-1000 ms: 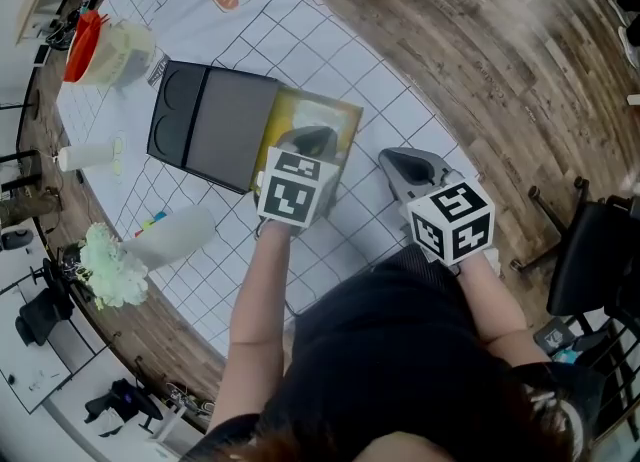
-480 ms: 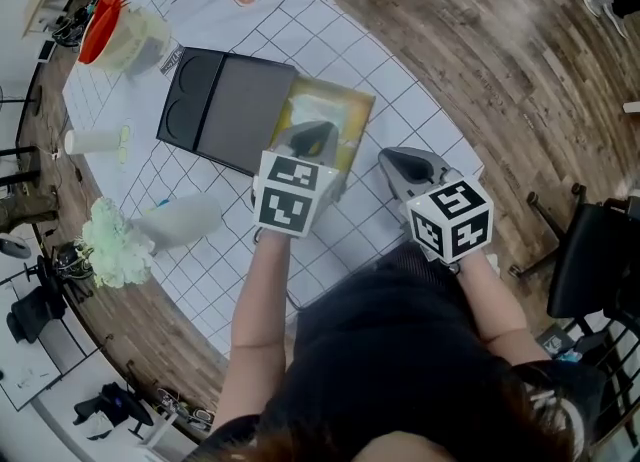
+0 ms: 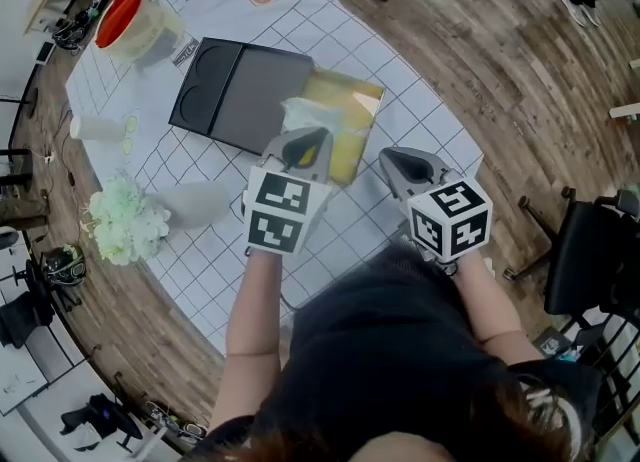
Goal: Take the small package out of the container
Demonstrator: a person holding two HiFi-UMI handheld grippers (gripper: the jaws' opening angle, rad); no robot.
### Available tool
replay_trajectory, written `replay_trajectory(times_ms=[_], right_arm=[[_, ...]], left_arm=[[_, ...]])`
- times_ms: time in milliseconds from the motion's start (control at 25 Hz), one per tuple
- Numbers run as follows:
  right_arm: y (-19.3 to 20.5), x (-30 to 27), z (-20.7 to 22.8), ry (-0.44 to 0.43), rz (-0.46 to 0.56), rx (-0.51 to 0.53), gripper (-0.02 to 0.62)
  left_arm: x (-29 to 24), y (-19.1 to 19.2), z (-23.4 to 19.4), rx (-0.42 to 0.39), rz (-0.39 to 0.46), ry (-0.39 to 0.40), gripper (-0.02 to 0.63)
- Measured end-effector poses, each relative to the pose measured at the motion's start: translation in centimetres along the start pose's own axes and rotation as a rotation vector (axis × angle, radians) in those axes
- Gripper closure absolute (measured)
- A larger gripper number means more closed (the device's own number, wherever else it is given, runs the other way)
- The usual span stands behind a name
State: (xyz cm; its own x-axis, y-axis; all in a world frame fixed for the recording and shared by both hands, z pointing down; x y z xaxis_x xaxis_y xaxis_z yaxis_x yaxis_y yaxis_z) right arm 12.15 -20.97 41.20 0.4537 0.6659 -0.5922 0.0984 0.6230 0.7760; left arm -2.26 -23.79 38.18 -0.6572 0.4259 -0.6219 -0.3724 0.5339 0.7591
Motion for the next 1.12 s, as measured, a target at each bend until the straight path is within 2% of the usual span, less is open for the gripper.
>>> replay_trajectory(times_ms=[200, 1120], right_arm=[[-0.1, 0.9, -1.2, 0.025, 0.024, 0.014, 0.58], [1.9, 4.7, -6.4, 0.037, 0.056, 0.07, 0.58]], left_arm=[[2.6, 1.3, 0.5, 0.001, 0.028, -0.018, 0.578], [9.9, 8.8, 4.0, 0.079, 0.031, -0.075, 0.578]])
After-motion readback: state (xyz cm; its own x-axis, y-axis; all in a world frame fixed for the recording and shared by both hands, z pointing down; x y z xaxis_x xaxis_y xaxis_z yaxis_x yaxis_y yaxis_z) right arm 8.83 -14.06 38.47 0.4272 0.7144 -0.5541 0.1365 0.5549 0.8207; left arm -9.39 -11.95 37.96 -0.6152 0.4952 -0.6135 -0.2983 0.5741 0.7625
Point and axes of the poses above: the fingertips, and each gripper's own axes: x backward along the fingers, z to its right, y out of its underside, the point moved 6 cm from there along x, backward along the fingers, and after that the axes turned 14 degrees about y, right-handed, at the moved point
